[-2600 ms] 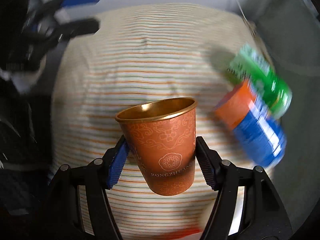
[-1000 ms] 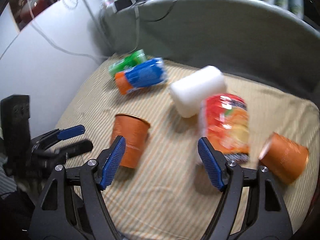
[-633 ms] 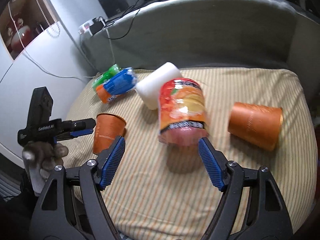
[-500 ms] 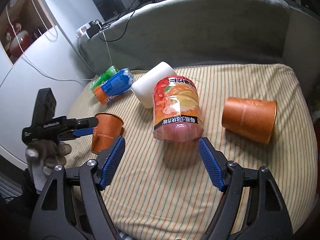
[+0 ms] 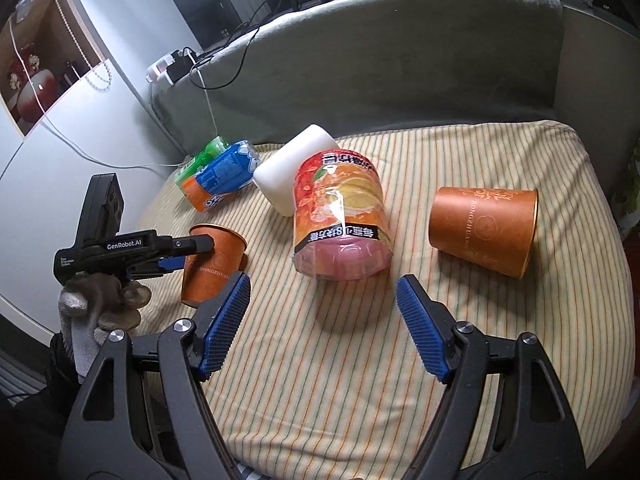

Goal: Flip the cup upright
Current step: 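Close the left gripper around the upright orange cup, then slide the held orange cup along the table with the left gripper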

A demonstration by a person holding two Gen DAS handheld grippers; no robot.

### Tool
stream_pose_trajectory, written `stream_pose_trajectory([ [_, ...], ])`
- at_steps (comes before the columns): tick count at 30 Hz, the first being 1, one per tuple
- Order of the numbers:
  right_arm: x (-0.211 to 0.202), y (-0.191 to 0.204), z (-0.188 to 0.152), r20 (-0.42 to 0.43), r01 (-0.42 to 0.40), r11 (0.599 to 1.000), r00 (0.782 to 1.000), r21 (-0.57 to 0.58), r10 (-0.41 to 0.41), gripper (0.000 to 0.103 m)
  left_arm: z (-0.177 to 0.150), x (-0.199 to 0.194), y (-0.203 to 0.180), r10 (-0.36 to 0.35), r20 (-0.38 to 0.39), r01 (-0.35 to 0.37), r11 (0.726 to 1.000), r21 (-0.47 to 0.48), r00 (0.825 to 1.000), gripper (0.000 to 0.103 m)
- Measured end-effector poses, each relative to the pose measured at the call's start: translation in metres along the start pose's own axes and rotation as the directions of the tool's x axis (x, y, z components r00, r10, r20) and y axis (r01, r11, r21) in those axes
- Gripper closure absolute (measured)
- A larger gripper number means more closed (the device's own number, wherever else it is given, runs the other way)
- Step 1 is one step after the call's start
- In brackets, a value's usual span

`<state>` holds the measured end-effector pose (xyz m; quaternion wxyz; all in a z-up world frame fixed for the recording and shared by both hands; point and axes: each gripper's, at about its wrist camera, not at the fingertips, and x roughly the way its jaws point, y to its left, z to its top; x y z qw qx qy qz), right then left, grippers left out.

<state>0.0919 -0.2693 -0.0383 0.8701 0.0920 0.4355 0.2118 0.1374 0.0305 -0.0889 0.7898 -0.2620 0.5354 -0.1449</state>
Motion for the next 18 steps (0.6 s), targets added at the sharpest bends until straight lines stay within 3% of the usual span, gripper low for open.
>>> stream_pose_trajectory([
  [13, -0.002, -0.01, -0.004, 0.018, 0.02, 0.999, 1.0, 0.027, -0.02, 0.025, -0.005, -0.005, -0.013, 0.032, 0.058, -0.036, 0.998, 0.059, 0.998, 0.042],
  [18, -0.003, -0.012, -0.005, 0.022, 0.023, 0.999, 0.999, 0.027, -0.024, 0.025, -0.014, -0.016, -0.026, 0.067, 0.145, -0.086, 0.989, 0.123, 0.987, 0.042],
])
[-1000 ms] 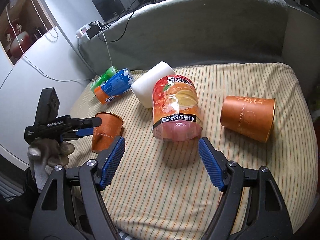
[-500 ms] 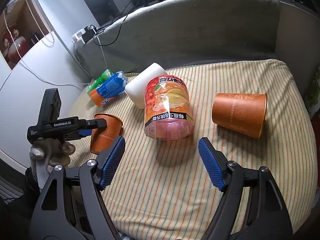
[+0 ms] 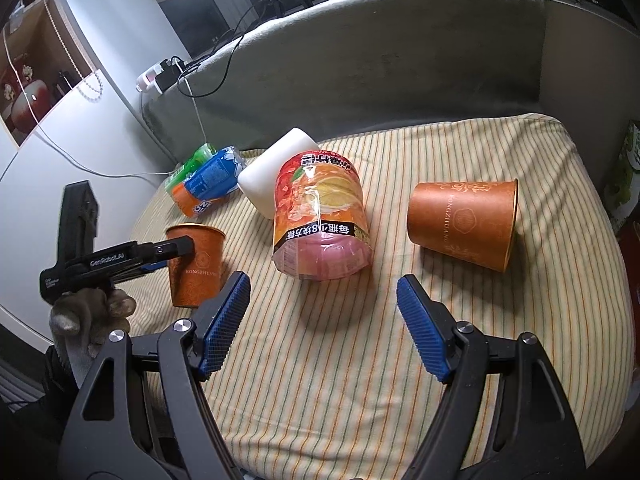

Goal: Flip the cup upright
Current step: 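Slide the held orange cup along the table with the left gripper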

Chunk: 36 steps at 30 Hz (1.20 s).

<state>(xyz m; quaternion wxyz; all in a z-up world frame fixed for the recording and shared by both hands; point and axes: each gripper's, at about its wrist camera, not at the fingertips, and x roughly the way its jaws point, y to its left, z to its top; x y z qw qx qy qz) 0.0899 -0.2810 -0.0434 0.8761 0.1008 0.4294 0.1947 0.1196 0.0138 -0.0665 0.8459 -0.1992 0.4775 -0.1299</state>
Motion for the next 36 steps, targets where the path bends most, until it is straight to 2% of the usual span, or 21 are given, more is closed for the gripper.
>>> stream_pose_trajectory([
  [6, 0.001, 0.0, -0.002, 0.0, -0.002, 1.0, 1.0, 0.002, 0.002, 0.025, -0.012, -0.007, -0.022, 0.063, 0.084, -0.073, 0.99, 0.117, 0.994, 0.042],
  [17, -0.005, -0.004, -0.007, 0.02, 0.013, 1.0, 1.0, 0.002, -0.013, 0.025, -0.026, -0.006, -0.047, 0.127, 0.174, -0.163, 0.963, 0.213, 0.977, 0.042],
  [36, -0.012, -0.006, -0.009, 0.037, 0.02, 1.0, 0.999, 0.015, -0.02, 0.025, -0.05, -0.012, -0.053, 0.138, 0.207, -0.189, 0.95, 0.25, 0.969, 0.042],
])
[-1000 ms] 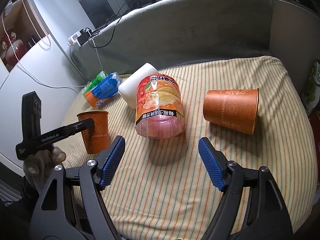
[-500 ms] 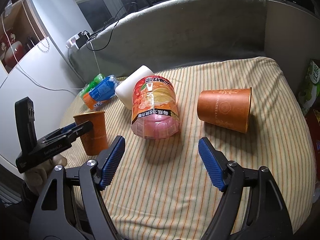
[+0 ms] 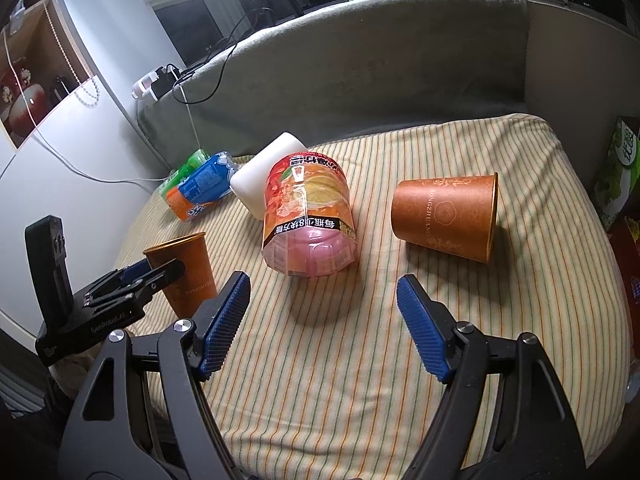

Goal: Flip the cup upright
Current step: 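Slide the held orange cup along the table with the left gripper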

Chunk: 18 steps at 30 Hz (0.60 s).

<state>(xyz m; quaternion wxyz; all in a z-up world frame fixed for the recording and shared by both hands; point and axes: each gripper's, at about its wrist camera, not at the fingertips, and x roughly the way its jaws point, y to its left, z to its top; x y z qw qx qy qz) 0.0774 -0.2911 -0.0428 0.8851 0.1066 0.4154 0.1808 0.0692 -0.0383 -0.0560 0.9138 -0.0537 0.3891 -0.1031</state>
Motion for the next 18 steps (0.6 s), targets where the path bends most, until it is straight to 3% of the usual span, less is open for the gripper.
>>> stream_pose_trajectory([
  [18, -0.015, 0.008, -0.013, 0.032, -0.003, 1.0, 0.999, -0.004, 0.003, 0.025, -0.029, -0.022, -0.023, -0.004, 0.017, 0.003, 0.997, 0.072, 1.0, 0.042],
])
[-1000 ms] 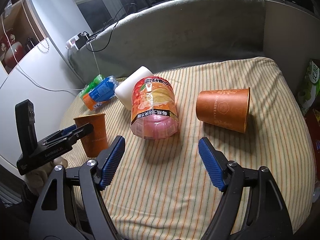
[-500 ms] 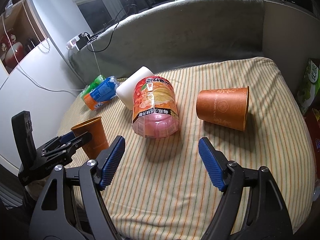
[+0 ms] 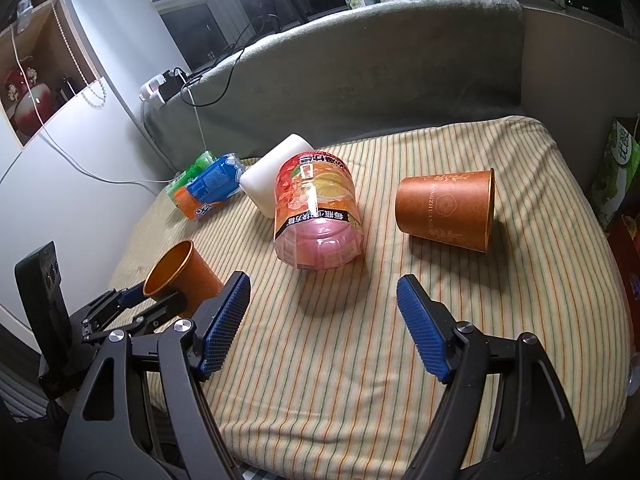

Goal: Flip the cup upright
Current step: 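Slide the held orange cup along the table with the left gripper, then open the left gripper and pull it back from the cup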

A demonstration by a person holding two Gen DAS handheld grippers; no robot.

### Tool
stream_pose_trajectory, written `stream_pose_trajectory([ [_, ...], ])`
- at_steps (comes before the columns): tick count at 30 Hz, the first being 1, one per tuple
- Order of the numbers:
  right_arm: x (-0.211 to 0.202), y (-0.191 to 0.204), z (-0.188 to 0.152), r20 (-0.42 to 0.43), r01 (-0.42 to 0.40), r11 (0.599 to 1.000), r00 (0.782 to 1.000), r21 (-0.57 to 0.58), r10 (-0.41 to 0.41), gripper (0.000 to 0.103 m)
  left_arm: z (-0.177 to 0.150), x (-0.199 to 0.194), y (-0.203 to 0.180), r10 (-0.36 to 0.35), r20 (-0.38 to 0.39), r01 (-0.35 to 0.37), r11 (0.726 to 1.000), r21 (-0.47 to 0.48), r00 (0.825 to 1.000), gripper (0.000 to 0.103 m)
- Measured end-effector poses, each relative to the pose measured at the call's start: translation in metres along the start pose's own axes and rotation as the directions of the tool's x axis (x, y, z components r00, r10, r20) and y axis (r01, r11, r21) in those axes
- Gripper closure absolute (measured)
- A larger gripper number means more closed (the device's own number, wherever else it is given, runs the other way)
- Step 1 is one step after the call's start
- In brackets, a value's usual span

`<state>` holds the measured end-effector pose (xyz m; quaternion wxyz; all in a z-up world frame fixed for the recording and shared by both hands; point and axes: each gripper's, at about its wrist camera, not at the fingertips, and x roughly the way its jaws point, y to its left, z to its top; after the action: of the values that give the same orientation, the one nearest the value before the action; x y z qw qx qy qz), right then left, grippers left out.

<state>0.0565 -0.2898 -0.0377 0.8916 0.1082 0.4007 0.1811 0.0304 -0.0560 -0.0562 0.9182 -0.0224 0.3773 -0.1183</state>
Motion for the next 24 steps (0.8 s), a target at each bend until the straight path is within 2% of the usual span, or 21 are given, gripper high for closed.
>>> stream_pose_trajectory([
  [11, -0.02, 0.006, -0.013, 0.043, 0.012, 1.0, 0.999, -0.011, -0.011, 0.025, -0.009, -0.006, -0.002, -0.017, 0.001, 0.017, 1.0, -0.001, 1.0, 0.04],
  [16, -0.025, 0.01, -0.018, 0.053, 0.008, 1.0, 0.999, -0.022, -0.007, 0.025, -0.013, -0.01, -0.003, -0.019, -0.002, 0.019, 1.0, 0.0, 1.0, 0.029],
  [19, -0.026, 0.016, -0.021, 0.065, 0.011, 0.999, 0.998, -0.042, -0.009, 0.024, -0.016, -0.012, -0.003, -0.015, -0.003, 0.015, 1.0, 0.001, 1.0, 0.029],
  [22, -0.027, 0.022, -0.023, 0.08, 0.013, 0.998, 0.997, -0.063, -0.008, 0.015, -0.019, -0.015, -0.003, -0.017, -0.006, 0.017, 1.0, 0.001, 1.0, 0.029],
  [24, -0.027, 0.029, -0.023, 0.089, 0.015, 0.996, 0.996, -0.087, -0.007, 0.015, -0.022, -0.019, -0.002, -0.016, -0.004, 0.016, 1.0, 0.004, 1.0, 0.029],
])
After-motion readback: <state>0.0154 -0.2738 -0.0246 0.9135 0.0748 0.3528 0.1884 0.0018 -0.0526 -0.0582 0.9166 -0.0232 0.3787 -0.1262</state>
